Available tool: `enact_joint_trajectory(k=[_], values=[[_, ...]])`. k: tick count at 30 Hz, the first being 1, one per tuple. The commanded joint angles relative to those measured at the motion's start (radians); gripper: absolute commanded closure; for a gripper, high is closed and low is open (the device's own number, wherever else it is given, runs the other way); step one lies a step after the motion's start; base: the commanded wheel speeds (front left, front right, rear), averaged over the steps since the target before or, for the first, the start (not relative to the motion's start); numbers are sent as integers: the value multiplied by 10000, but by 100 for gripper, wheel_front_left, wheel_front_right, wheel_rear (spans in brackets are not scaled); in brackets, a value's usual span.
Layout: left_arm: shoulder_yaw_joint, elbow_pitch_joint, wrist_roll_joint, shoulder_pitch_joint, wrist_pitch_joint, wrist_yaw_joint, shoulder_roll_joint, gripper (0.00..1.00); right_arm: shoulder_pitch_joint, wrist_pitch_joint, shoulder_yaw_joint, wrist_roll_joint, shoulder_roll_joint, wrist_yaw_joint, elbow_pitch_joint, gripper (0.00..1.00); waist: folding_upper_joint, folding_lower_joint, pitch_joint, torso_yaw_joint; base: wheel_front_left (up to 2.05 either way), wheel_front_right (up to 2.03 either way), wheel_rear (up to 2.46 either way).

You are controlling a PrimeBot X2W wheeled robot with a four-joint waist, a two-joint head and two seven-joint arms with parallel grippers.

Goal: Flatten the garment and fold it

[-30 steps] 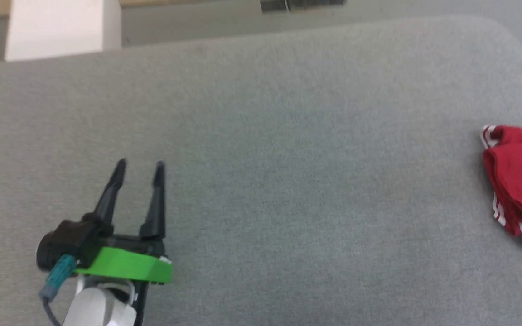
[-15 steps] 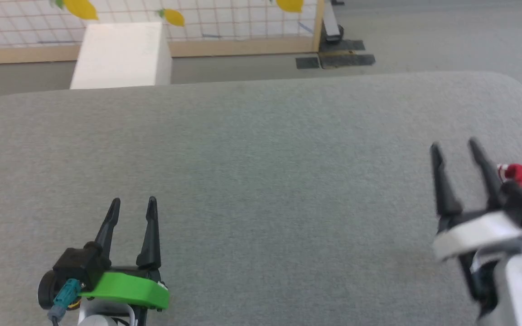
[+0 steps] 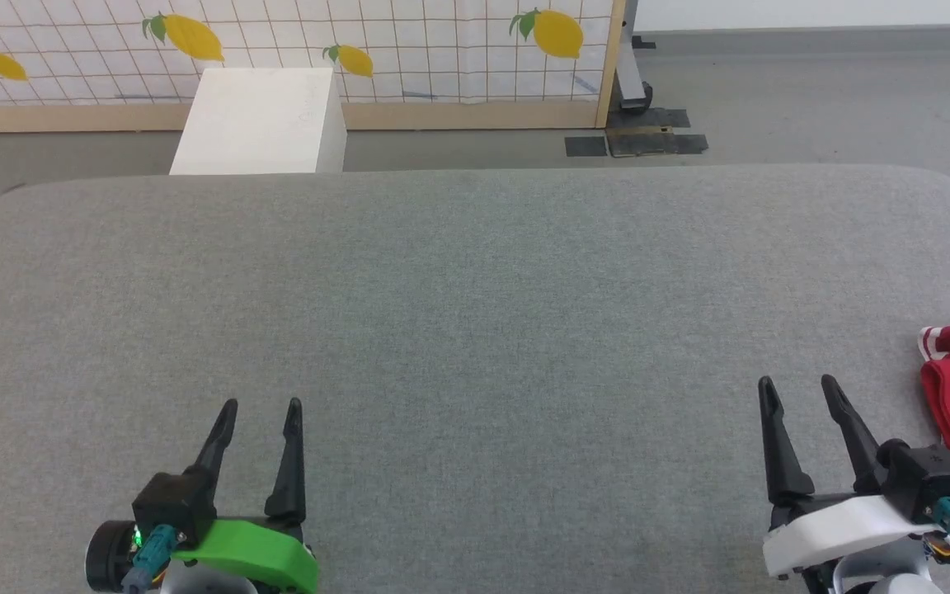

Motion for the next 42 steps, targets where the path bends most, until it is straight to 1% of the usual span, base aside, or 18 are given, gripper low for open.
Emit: enact_joint_trajectory(k=[1,24,25,42], values=[[21,66,101,121,-38,-27,-49,0,40,-86,27,116,23,-15,46,0,0,1,-12,1,0,0,0],[165,40,324,118,-38,-8,-124,0,-149,-211,192,323,27,-15,297,0,0,1,-87,11,0,0,0],[178,32,299,119,-38,-8,-126,100,-149,-212,190,330,27,-15,294,100,0,1,-87,9,0,0,0],[132,-51,427,-18,272,130,-87,100,-30,143,197,95,3,-2,98,100,0,1,-129,24,0,0,0]])
